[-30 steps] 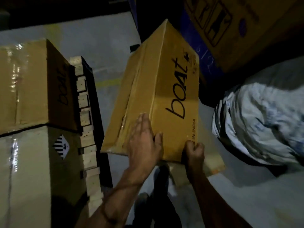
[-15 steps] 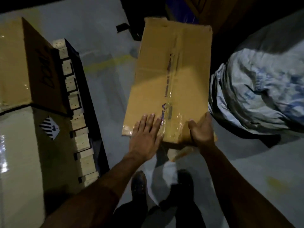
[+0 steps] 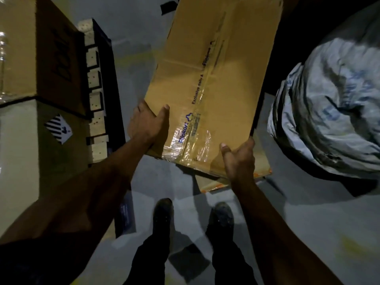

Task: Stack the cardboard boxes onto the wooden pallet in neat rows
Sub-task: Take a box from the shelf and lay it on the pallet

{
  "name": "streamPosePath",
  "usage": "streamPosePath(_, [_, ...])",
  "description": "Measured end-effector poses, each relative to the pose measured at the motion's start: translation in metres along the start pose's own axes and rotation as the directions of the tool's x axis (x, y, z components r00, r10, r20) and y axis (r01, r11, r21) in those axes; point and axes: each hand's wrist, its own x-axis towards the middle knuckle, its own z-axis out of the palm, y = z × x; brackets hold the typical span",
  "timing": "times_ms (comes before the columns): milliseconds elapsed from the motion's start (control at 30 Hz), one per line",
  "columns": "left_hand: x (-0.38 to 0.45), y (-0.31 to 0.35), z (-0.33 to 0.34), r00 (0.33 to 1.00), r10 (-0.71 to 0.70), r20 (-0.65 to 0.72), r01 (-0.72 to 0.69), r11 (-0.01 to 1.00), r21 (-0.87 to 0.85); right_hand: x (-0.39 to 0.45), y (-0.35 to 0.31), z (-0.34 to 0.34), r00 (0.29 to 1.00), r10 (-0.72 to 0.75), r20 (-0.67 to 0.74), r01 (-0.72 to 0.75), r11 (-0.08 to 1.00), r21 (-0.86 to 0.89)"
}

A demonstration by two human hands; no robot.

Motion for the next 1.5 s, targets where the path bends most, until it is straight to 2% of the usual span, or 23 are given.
streamPosePath(167, [-0.047,-0.004,-0.016,0.997,-0.073,-0.006,0.072,0.994,-0.081,-0.02,-0.008,-0.024,1.0,0.005,-0.026,-0.007,0.998,-0.065])
streamPosePath(433, [-0.143,-0.029,0.018,0.975,-0.198,0.095,0.211,0.966,-0.148,-0.032,0.014,-0.066,0.98,0.199,-0.007,-0.193,0.94,-0.281])
streamPosePath(533, [-0.132,-0.027,0.02,0.972,-0.218,0.084,0.231,0.952,-0.202,-0.019,0.009,-0.064,0.986,0.168,-0.002,-0.16,0.937,-0.312])
streamPosePath(667, [-0.099,-0.019,0.013,0.968,-0.209,0.136,0.241,0.928,-0.286,0.005,-0.015,-0.057,0.995,0.102,-0.015,-0.102,0.955,-0.28])
streamPosePath(800, [-0.062,-0.001,0.006,0.966,-0.211,0.152,0.249,0.92,-0.303,0.036,-0.045,-0.051,0.999,0.043,-0.009,-0.043,0.961,-0.273])
streamPosePath(900, [-0.034,0.007,0.006,0.968,-0.205,0.145,0.245,0.901,-0.358,0.06,-0.062,-0.044,0.999,0.052,-0.003,-0.051,0.954,-0.294])
streamPosePath(1000, [-0.023,0.003,0.012,0.955,-0.216,0.201,0.29,0.817,-0.499,0.074,-0.064,-0.038,0.997,0.075,0.002,-0.072,0.962,-0.265])
streamPosePath(1100, [-0.024,-0.004,0.017,0.943,-0.145,0.299,0.312,0.697,-0.645,0.081,-0.054,-0.035,0.998,0.062,0.006,-0.061,0.986,-0.153])
streamPosePath(1333, [-0.029,-0.01,0.003,0.939,-0.134,0.317,0.319,0.685,-0.655,0.064,-0.055,-0.034,0.999,0.007,-0.05,-0.016,0.981,-0.193])
streamPosePath(1500, [-0.08,-0.052,-0.039,0.936,-0.16,0.312,0.335,0.675,-0.658,-0.007,-0.059,-0.047,0.997,-0.046,-0.055,0.031,0.968,-0.251])
